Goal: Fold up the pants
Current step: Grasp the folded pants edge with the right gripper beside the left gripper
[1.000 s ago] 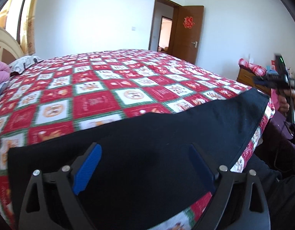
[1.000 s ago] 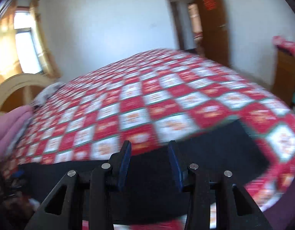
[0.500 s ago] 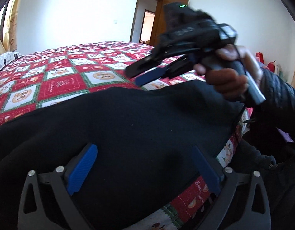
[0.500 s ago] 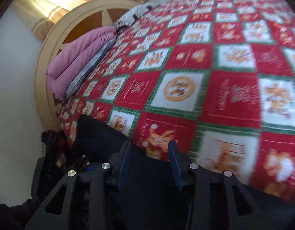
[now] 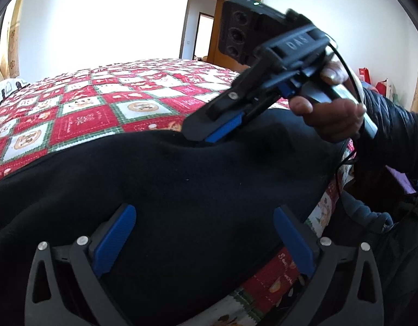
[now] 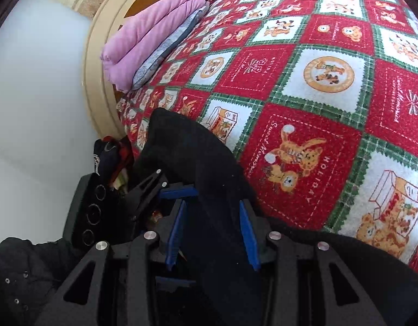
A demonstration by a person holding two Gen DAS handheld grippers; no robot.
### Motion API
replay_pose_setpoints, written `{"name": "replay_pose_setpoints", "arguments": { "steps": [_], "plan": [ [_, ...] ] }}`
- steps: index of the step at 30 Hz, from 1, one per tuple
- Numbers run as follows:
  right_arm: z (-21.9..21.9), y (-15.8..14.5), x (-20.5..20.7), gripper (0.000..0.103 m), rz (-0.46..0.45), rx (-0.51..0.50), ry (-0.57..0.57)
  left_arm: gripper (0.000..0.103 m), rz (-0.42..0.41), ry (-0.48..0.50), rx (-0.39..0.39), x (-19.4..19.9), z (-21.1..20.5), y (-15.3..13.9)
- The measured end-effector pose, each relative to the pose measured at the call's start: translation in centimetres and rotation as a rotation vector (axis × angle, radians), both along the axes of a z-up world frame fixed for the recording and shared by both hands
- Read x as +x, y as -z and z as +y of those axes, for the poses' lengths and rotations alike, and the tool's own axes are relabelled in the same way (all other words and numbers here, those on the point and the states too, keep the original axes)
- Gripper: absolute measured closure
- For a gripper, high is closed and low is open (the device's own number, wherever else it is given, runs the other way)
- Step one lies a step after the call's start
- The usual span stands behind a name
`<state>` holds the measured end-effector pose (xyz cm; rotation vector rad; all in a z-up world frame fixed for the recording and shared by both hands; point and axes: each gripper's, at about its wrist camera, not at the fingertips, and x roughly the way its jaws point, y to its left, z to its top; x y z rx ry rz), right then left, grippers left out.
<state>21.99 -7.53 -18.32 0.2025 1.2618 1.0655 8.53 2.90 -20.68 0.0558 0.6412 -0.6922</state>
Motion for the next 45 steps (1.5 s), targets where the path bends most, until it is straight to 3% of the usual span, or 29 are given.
{"name": "replay_pose_setpoints", "arguments": {
  "steps": [3, 8, 19, 22, 26, 31, 33, 36, 38, 43, 45],
  "plan": [
    [-0.5, 0.6, 0.8, 0.061, 0.055, 0.037, 0.017, 0.000, -0.006, 0.002, 0.011, -0.1, -0.1, 0.1],
    [-0.3, -1.3, -0.8, 0.060, -0.010, 0.099, -0.042, 0.000, -0.003, 0.005, 0.002, 0.0, 0.1, 0.1],
    [-0.2, -0.3, -1.6, 0.060, 0.020, 0.059, -0.080, 0.000, -0.005, 0.005, 0.001, 0.2, 0.1, 0.1],
    [-0.6, 0.5, -0.7, 0.059, 0.104, 0.097, -0.048, 0.000, -0.007, 0.004, 0.003, 0.2, 0.1, 0.1],
    [-2.2, 3.0, 2.0, 0.059, 0.363, 0.239, 0.090, 0.000, -0.008, 0.006, 0.005, 0.2, 0.0, 0.2],
    [-3.3, 3.5, 3.1, 0.060, 0.408, 0.290, 0.170, 0.000, -0.011, 0.008, 0.006, 0.2, 0.0, 0.1],
    [-3.4, 3.4, 3.1, 0.070, 0.395, 0.278, 0.180, 0.000, -0.011, 0.007, 0.005, 0.1, 0.0, 0.1],
    [-3.7, 3.5, 3.0, 0.074, 0.367, 0.232, 0.208, 0.000, -0.019, -0.015, -0.014, 0.0, 0.1, -0.5],
    [-2.9, 2.2, 2.1, 0.074, 0.250, 0.191, 0.188, 0.000, -0.042, -0.038, -0.039, -0.2, 0.5, -1.2],
    [-0.3, -0.2, -1.3, 0.074, -0.062, 0.004, -0.013, 0.000, -0.085, -0.041, -0.104, -0.3, 1.2, -3.3],
    [0.4, -0.2, -1.8, 0.074, -0.101, -0.031, -0.062, 0.000, -0.074, -0.024, -0.125, 0.1, 1.2, -3.5]
  ]
}}
